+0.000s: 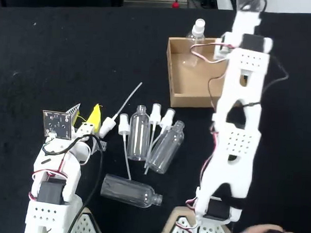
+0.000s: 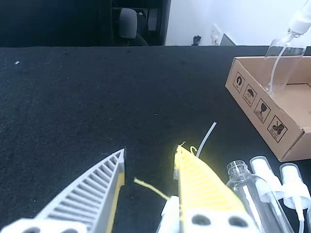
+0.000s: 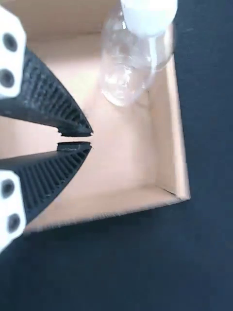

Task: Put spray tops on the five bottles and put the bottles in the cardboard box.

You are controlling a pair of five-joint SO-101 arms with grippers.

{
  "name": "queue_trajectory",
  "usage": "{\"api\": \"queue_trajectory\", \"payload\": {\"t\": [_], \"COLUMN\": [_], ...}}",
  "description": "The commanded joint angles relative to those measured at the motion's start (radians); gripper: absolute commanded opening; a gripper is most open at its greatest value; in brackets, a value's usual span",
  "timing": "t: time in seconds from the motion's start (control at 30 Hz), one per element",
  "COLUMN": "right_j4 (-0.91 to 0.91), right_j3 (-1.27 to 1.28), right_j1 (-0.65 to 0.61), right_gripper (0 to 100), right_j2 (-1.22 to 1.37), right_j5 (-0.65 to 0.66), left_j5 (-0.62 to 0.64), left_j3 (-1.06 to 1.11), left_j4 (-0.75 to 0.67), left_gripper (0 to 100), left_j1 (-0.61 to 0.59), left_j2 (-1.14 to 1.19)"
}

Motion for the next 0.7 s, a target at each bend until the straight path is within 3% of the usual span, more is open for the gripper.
{"api": "queue_trajectory", "payload": {"t": [0.0, 0.17, 0.4, 0.67], "right_j4": [-0.089, -0.193, -0.207, -0.236], "right_j3": [-0.051, -0.051, -0.051, -0.047], "right_j1": [-0.026, -0.015, -0.008, -0.014], "right_gripper": [1.1, 1.1, 1.4, 1.3], "right_j2": [0.050, 0.131, 0.160, 0.160], "right_j5": [-0.192, -0.353, -0.548, -0.586], "left_j5": [-0.005, -0.005, -0.005, -0.005], "left_j3": [0.021, 0.021, 0.021, 0.021], "left_j4": [0.003, 0.003, 0.003, 0.003], "left_gripper": [16, 16, 16, 16], "left_j1": [0.007, 0.007, 0.010, 0.010], "left_j2": [-0.005, -0.005, -0.005, -0.005]}}
